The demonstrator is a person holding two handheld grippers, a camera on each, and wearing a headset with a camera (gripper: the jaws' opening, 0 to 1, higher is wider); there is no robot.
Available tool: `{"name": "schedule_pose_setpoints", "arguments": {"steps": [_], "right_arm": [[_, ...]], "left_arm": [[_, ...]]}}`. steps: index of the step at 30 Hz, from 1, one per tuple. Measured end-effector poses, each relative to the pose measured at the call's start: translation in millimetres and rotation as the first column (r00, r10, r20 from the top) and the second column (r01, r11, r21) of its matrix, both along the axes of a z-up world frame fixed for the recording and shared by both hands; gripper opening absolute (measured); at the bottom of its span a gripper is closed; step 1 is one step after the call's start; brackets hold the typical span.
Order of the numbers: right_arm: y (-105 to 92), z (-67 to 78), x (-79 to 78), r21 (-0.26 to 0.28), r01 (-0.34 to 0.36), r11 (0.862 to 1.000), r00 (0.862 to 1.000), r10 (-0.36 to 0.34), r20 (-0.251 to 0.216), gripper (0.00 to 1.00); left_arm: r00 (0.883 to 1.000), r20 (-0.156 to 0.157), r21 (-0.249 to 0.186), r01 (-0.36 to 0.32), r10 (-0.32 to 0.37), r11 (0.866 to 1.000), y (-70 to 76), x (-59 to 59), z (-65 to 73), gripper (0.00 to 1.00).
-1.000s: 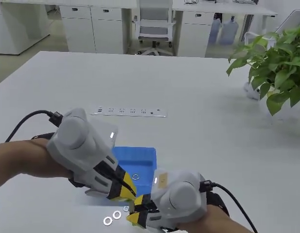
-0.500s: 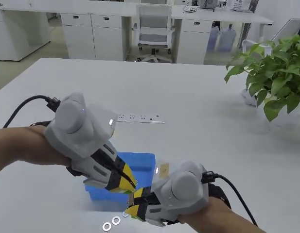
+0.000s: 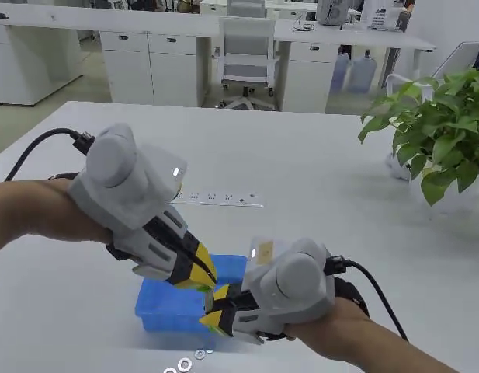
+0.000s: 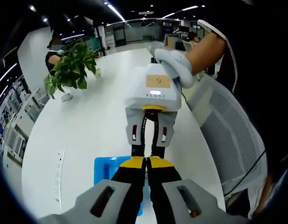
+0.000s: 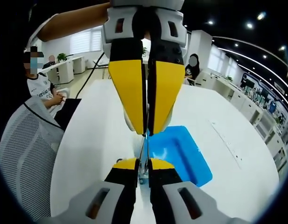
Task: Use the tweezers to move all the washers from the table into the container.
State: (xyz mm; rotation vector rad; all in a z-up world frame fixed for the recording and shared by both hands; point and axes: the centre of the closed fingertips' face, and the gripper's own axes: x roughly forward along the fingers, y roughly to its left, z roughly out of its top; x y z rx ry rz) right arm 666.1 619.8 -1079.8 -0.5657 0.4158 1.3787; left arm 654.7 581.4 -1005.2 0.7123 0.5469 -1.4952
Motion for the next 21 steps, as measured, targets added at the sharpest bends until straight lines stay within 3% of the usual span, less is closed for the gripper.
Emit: {"name": "schedule_pose_setpoints", "arguments": {"steps": [10,21], "right_arm": [[-0.1,6.4,22.0,0.008,0.007,1.000,1.000,-0.007,0.016,0.09],[1.7,-3.2,39.6,0.011,-0.002,1.000,1.000,0.002,0.026,0.09]], "left_arm": [[1.000,0.026,0.002,-0.002,0.002,1.000,-0.4,20.5,6.0,0.05],[0.999,0.033,0.012,-0.019,0.019,1.000,0.2,38.0,-4.9,0.05]]}}
